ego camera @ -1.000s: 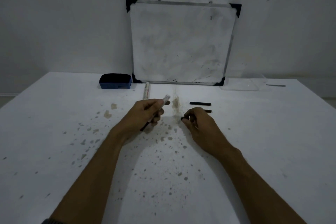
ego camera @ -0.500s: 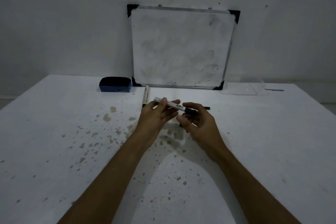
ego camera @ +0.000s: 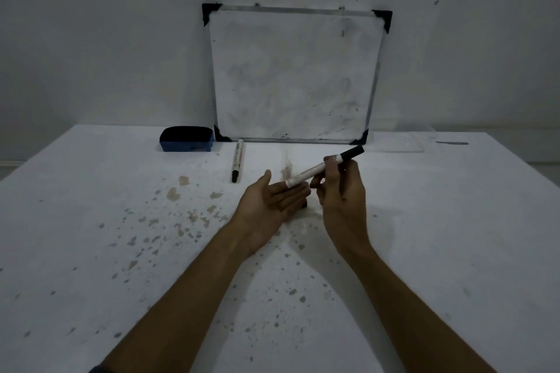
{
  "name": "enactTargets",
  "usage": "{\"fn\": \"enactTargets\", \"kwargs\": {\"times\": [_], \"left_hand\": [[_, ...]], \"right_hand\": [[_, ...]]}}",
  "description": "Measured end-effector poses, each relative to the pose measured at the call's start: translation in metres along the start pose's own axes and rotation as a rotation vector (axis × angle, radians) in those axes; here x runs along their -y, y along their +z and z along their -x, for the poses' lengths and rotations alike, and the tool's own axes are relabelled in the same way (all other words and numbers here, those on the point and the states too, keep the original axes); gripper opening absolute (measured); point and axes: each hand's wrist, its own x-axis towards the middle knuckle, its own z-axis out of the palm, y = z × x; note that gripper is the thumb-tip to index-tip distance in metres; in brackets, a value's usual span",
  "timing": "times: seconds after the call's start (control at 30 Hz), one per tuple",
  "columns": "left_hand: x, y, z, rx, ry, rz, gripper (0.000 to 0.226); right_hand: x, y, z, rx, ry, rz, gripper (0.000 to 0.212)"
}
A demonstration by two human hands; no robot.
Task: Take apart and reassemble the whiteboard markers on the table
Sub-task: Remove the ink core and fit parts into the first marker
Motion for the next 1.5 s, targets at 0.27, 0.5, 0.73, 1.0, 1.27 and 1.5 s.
{"fn": "enactTargets", "kwargs": {"times": [0.27,0.5,0.73,1.0,1.27,1.5], "left_hand": [[-0.006,-0.003,0.007,0.07,-0.05,-0.018,0.048],[-0.013,-0.013,0.003,0.102,0.032,-0.274,0.029],[-0.028,-0.03,0.006,0.087,0.169,-0.748,0.022],[-0.016,-0.051,-0.016,-0.188,0.8,-1.519,0.018],[-0.005,-0.059,-0.029,-0.218,0.991,-1.673,0.036],[-0.004,-0.036,-0.019,0.033,1.27,-1.795,0.055]], "right_hand": [[-0.005,0.013,0.008,0.166,-0.124,0.361,0.016],[-0.017,-0.006,-0.003,0.035,0.103,0.23,0.029],[-0.015,-0.023,-0.015,-0.001,0.344,-0.103,0.028],[-0.022,-0.037,-0.014,0.2,-0.05,0.729,0.032],[-0.027,-0.033,-0.011,0.227,-0.07,0.771,0.03],[-0.022,-0.026,-0.006,0.288,-0.117,0.619,0.027]]}}
